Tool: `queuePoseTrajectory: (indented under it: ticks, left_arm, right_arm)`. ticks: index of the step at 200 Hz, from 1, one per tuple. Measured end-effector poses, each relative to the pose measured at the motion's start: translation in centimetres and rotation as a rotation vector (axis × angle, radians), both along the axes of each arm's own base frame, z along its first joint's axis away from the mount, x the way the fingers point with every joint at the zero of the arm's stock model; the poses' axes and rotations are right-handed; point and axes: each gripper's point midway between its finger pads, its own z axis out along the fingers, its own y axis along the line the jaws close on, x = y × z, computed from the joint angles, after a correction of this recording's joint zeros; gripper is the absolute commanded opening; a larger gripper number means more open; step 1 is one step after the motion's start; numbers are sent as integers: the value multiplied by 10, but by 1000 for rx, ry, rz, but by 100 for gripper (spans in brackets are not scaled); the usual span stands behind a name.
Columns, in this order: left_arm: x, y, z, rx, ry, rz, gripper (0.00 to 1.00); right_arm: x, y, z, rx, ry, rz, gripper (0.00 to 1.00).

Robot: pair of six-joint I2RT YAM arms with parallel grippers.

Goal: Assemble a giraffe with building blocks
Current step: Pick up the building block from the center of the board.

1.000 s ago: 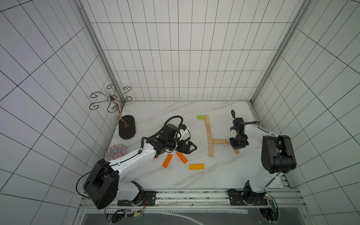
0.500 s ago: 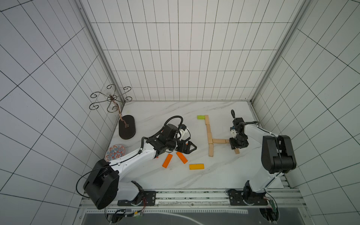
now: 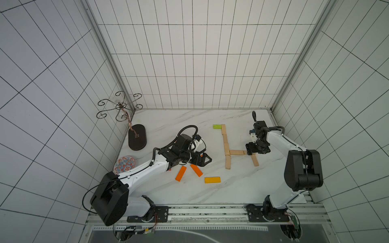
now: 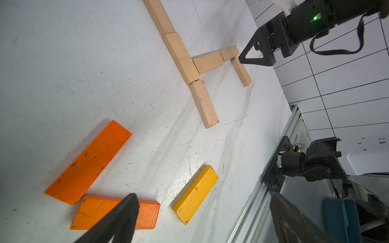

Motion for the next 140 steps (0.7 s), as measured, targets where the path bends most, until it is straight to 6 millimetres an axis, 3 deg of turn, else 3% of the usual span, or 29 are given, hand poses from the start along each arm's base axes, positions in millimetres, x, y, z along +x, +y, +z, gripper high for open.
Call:
queuePoseTrajectory:
  ticks: [46, 101, 140]
  left_arm:
    - [4, 3, 4, 34, -9, 13, 97]
    - [8, 21, 37, 58, -89, 81, 97]
    - [11, 40, 69, 48, -172, 175, 97]
  right_arm:
    - [18, 1, 50, 2, -107, 13, 89]
    - [45, 4, 153, 42, -387, -36, 86]
    - [52, 38, 206, 164, -558, -48, 86]
